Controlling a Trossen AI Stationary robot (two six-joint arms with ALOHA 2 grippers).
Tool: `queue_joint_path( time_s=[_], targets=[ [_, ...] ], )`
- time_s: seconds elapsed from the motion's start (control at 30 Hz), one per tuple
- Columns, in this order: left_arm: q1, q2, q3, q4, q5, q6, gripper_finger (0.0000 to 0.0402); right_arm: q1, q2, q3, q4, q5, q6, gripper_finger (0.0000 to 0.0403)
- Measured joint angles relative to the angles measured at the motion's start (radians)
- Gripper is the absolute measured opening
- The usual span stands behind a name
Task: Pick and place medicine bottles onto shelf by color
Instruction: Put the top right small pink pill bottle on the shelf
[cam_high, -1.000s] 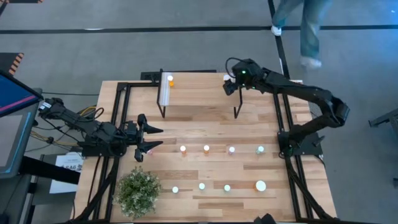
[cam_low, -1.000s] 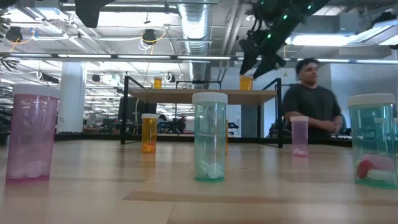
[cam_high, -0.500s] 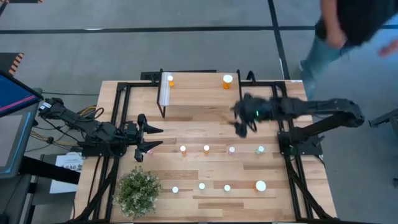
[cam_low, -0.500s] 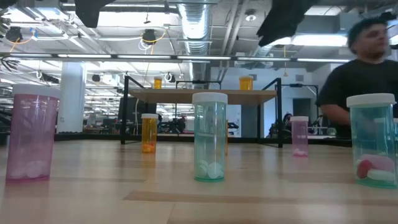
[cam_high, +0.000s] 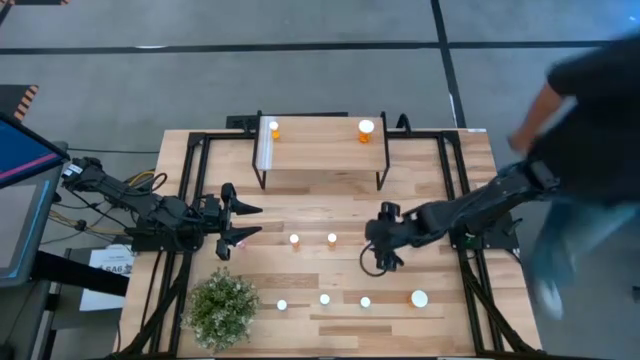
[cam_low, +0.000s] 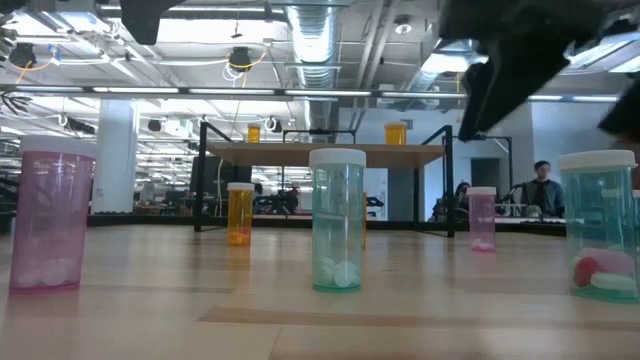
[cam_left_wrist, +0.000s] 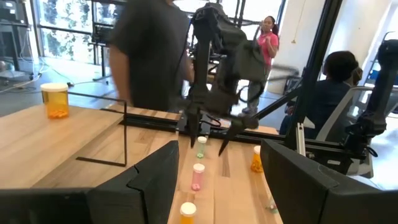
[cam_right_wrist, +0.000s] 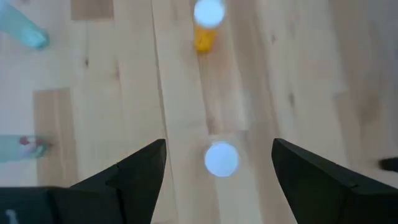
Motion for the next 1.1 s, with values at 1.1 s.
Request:
queue_joint_path(
  time_s=[1.1],
  targets=[
    [0.000, 0.000, 0.000, 0.003, 0.000, -0.002, 0.0215, -0.089, 0.043, -0.221, 0.262, -0.091, -0.001, 0.0309]
  ],
)
